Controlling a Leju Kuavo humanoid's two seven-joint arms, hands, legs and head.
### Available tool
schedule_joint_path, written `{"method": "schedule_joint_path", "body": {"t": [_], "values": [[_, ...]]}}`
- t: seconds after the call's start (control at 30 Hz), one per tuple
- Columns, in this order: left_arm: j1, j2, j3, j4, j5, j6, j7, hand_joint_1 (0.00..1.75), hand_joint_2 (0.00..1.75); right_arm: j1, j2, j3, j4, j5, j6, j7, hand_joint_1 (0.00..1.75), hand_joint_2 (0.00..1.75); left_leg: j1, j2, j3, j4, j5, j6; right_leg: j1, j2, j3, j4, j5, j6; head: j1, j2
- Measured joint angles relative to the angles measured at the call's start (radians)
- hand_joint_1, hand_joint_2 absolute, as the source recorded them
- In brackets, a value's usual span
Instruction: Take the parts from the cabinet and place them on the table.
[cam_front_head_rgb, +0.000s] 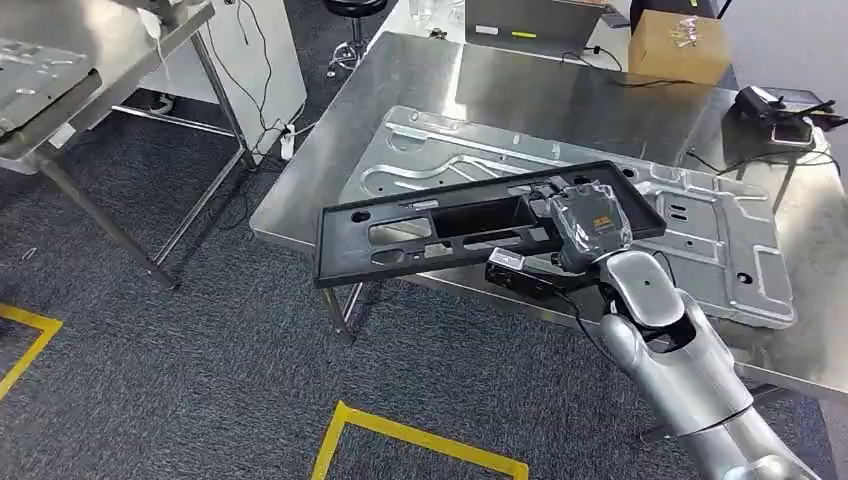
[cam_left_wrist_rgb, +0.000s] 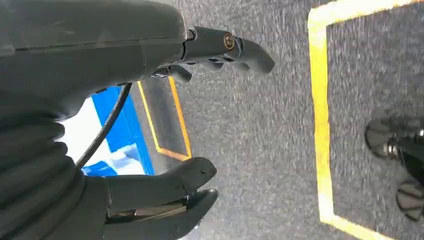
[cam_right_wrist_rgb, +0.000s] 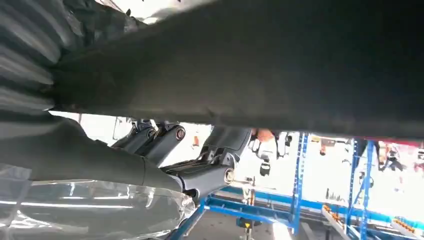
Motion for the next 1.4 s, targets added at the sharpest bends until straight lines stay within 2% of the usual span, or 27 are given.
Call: {"method": "schedule_joint_path", "body": {"t": [0.03,0.07,0.13,0.2,0.23,0.27,0.33,0.37,0.43,0.53,0.57,0.63,0.7,0.73,0.77,0.83,0.87,0.9,1.0,1.03,1.07,1.1,1.2,1.23,1.27,1.37,1.4], "values": [[0.000,0.002,0.000,0.000,0.000,0.000,0.000,0.00,1.75,0.001,0.000,0.000,0.000,0.000,0.000,0.000,1.75,1.75,0.001,0.004,0.000,0.006,-0.008,-0.007,-0.013,-0.004,0.016,-0.014,0.003,-0.001,0.000,0.000],[0.000,0.002,0.000,0.000,0.001,-0.002,0.000,0.00,1.75,-0.001,0.000,-0.001,0.000,0.001,0.000,-0.002,1.75,1.75,0.001,0.009,-0.015,0.043,-0.023,-0.018,-0.014,-0.003,0.026,-0.021,0.001,-0.004,-0.001,0.000],[0.002,0.003,0.000,0.000,0.005,0.000,0.000,0.00,1.75,-0.002,-0.001,-0.004,0.003,0.006,-0.001,-0.002,1.75,1.75,0.014,0.012,-0.095,0.188,-0.079,-0.034,-0.016,-0.007,0.038,-0.023,-0.009,-0.009,-0.001,0.000],[0.003,0.003,0.000,0.000,0.007,0.002,0.000,0.00,1.75,0.003,-0.004,-0.009,0.009,0.010,-0.001,-0.002,1.75,1.75,0.026,0.016,-0.167,0.290,-0.092,-0.046,-0.019,-0.007,0.050,-0.022,-0.020,-0.005,-0.001,0.000],[0.005,0.003,0.000,0.000,0.009,0.002,0.000,0.00,1.75,0.008,-0.008,-0.014,0.010,0.011,-0.002,-0.002,1.75,1.75,0.031,0.018,-0.175,0.281,-0.065,-0.051,-0.023,-0.007,0.058,-0.022,-0.026,-0.002,-0.001,0.000],[0.007,0.003,0.000,0.000,0.011,0.002,0.000,0.00,1.75,0.014,-0.015,-0.020,0.011,0.018,-0.003,-0.003,1.75,1.75,0.035,0.019,-0.158,0.224,-0.015,-0.055,-0.028,-0.007,0.068,-0.020,-0.034,0.004,-0.001,0.000],[0.009,0.004,0.002,0.000,0.018,0.002,0.000,0.00,1.75,0.023,-0.028,-0.035,0.011,0.029,-0.012,-0.003,1.75,1.75,0.042,0.022,-0.090,0.053,0.092,-0.063,-0.036,-0.007,0.088,-0.016,-0.054,0.020,-0.001,0.000],[0.009,0.003,0.002,0.000,0.019,0.002,0.000,0.00,1.75,0.027,-0.037,-0.045,0.011,0.031,-0.019,-0.003,1.75,1.75,0.039,0.022,-0.077,0.033,0.073,-0.066,-0.035,-0.007,0.090,-0.015,-0.060,0.028,-0.001,0.000],[0.008,0.003,0.004,0.000,0.022,0.001,-0.002,0.00,1.75,0.034,-0.055,-0.063,0.012,0.031,-0.027,-0.002,1.75,1.75,0.032,0.020,-0.070,0.014,0.061,-0.042,-0.027,-0.007,0.088,-0.014,-0.065,0.043,0.000,0.000],[0.011,0.004,0.011,0.000,0.031,0.000,-0.002,0.00,1.75,0.050,-0.064,-0.084,0.013,0.035,-0.031,-0.002,1.75,1.75,0.034,0.017,-0.061,0.008,0.054,-0.016,-0.035,-0.007,0.098,-0.020,-0.077,0.059,0.000,0.000],[0.014,0.004,0.014,0.000,0.033,0.000,-0.002,0.00,1.75,0.053,-0.064,-0.088,0.013,0.039,-0.034,-0.001,1.75,1.75,0.032,0.018,-0.055,0.007,0.050,-0.010,-0.036,-0.007,0.088,0.011,-0.090,0.058,0.000,0.000],[0.014,0.004,0.018,0.000,0.036,0.000,-0.002,0.00,1.75,0.057,-0.066,-0.092,0.013,0.040,-0.036,-0.002,1.75,1.75,0.027,0.019,-0.048,0.007,0.041,0.004,-0.031,-0.005,-0.001,0.172,-0.158,0.054,0.000,0.000],[0.014,0.004,0.021,0.000,0.037,0.000,-0.002,0.00,1.75,0.069,-0.066,-0.094,0.016,0.043,-0.036,0.003,1.75,1.75,0.019,0.017,-0.039,0.007,0.032,0.013,-0.026,-0.004,-0.090,0.303,-0.184,0.051,0.000,0.000],[0.014,0.004,0.022,0.000,0.037,-0.001,-0.002,0.00,1.75,0.074,-0.066,-0.094,0.018,0.045,-0.036,0.004,1.75,1.75,0.015,0.015,-0.032,0.007,0.027,0.014,-0.025,-0.004,-0.106,0.306,-0.162,0.047,0.000,0.000],[0.015,0.004,0.022,0.000,0.037,-0.003,-0.003,0.00,1.75,0.080,-0.066,-0.095,0.019,0.047,-0.036,0.004,1.75,1.75,0.012,0.012,-0.023,0.007,0.021,0.015,-0.023,-0.004,-0.099,0.265,-0.116,0.042,0.000,0.000],[0.015,0.002,0.022,0.000,0.037,-0.004,-0.003,0.00,1.75,0.088,-0.067,-0.104,0.019,0.053,-0.036,0.006,1.75,1.75,0.006,0.009,0.001,0.007,0.006,0.014,-0.014,-0.003,-0.042,0.102,0.001,0.022,0.000,0.000],[0.018,0.000,0.023,0.000,0.037,-0.004,-0.003,0.00,1.75,0.091,-0.070,-0.113,0.019,0.055,-0.036,0.006,1.75,1.75,0.006,0.009,0.000,0.006,0.000,0.012,-0.008,-0.003,-0.023,0.042,0.022,0.010,0.000,0.000],[0.014,-0.003,0.023,0.000,0.037,-0.004,-0.004,0.00,1.75,0.094,-0.072,-0.122,0.017,0.055,-0.037,0.008,1.75,1.75,-0.004,0.006,0.008,0.013,-0.008,0.006,-0.006,-0.004,-0.008,0.021,0.010,0.009,0.000,0.000],[0.015,-0.004,0.023,0.000,0.036,0.000,-0.006,0.00,1.75,0.111,-0.087,-0.149,0.011,0.053,-0.043,0.010,1.75,1.75,0.004,0.006,0.011,0.004,-0.012,-0.005,0.001,-0.002,-0.007,0.014,-0.001,0.008,0.001,0.000],[0.013,-0.003,0.023,0.001,0.036,0.001,-0.006,0.00,1.75,0.121,-0.095,-0.158,0.006,0.048,-0.046,0.007,1.75,1.75,-0.002,0.007,0.014,0.005,-0.019,-0.012,-0.015,-0.003,0.007,0.001,0.002,0.005,0.002,0.000],[0.014,-0.005,0.023,0.001,0.035,0.002,-0.006,0.00,1.75,0.132,-0.105,-0.171,0.000,0.042,-0.050,0.003,1.75,1.75,0.001,0.011,0.012,0.027,-0.030,-0.016,-0.016,-0.004,0.019,-0.008,-0.001,0.000,0.001,0.000],[0.015,-0.005,0.023,0.001,0.035,0.002,-0.006,0.00,1.75,0.138,-0.112,-0.182,-0.003,0.035,-0.056,-0.002,1.75,1.75,0.003,0.014,-0.014,0.079,-0.057,-0.021,-0.017,-0.006,0.026,-0.011,-0.005,-0.005,0.000,0.000],[0.016,-0.005,0.023,0.001,0.036,0.004,-0.006,0.00,1.75,0.156,-0.129,-0.203,-0.006,0.024,-0.061,-0.008,1.75,1.75,0.016,0.017,-0.144,0.299,-0.130,-0.037,-0.017,-0.007,0.040,-0.010,-0.019,-0.007,0.000,0.000],[0.016,-0.005,0.023,0.001,0.036,0.004,-0.006,0.00,1.75,0.164,-0.134,-0.206,-0.006,0.023,-0.061,-0.009,1.75,1.75,0.020,0.017,-0.166,0.318,-0.115,-0.040,-0.018,-0.006,0.047,-0.009,-0.025,-0.006,0.000,0.000],[0.017,-0.005,0.023,0.001,0.036,0.004,-0.006,0.00,1.75,0.170,-0.136,-0.208,-0.006,0.023,-0.061,-0.011,1.75,1.75,0.022,0.018,-0.163,0.288,-0.077,-0.043,-0.019,-0.005,0.055,-0.009,-0.032,-0.003,0.000,0.000],[0.018,-0.005,0.023,0.001,0.036,0.004,-0.006,0.00,1.75,0.177,-0.140,-0.216,-0.008,0.023,-0.061,-0.014,1.75,1.75,0.027,0.021,-0.078,0.047,0.077,-0.041,-0.024,-0.001,0.078,-0.002,-0.057,0.011,0.000,0.000],[0.016,-0.005,0.023,0.001,0.037,0.004,-0.006,0.00,1.75,0.176,-0.142,-0.216,-0.008,0.023,-0.061,-0.014,1.75,1.75,0.018,0.021,-0.068,0.036,0.058,-0.038,-0.019,0.000,0.076,0.003,-0.063,0.020,0.000,0.000]]}}
